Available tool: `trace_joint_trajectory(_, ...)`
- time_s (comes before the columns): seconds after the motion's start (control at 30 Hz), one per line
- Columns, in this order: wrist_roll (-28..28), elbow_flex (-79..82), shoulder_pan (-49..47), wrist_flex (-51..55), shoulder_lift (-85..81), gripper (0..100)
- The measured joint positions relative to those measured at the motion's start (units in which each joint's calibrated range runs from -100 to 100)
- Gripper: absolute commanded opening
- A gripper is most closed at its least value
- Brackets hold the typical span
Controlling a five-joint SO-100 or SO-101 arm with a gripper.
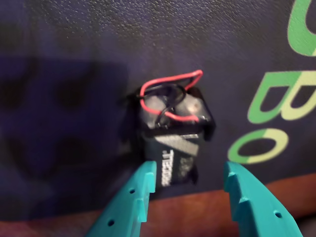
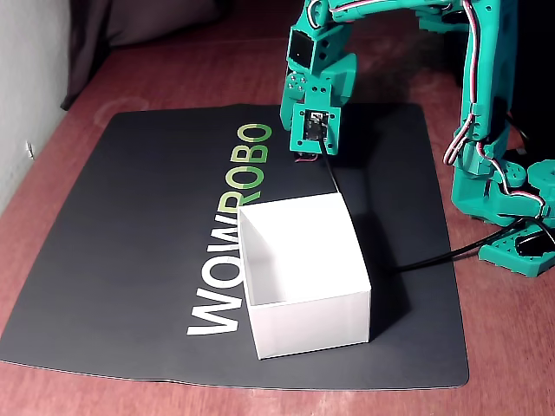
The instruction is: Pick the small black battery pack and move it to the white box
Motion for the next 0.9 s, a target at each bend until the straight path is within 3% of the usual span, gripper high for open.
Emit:
trace_joint_trajectory(0.37, 0.4, -1.3, 3.7, -6.1, 4.1, 16)
trace_joint_trajectory(0.7, 1.7, -0.1, 4.6, 3.8, 5.4, 16)
trace_joint_trajectory(0.9, 1.6, -0.1, 4.3, 3.8, 5.4, 15)
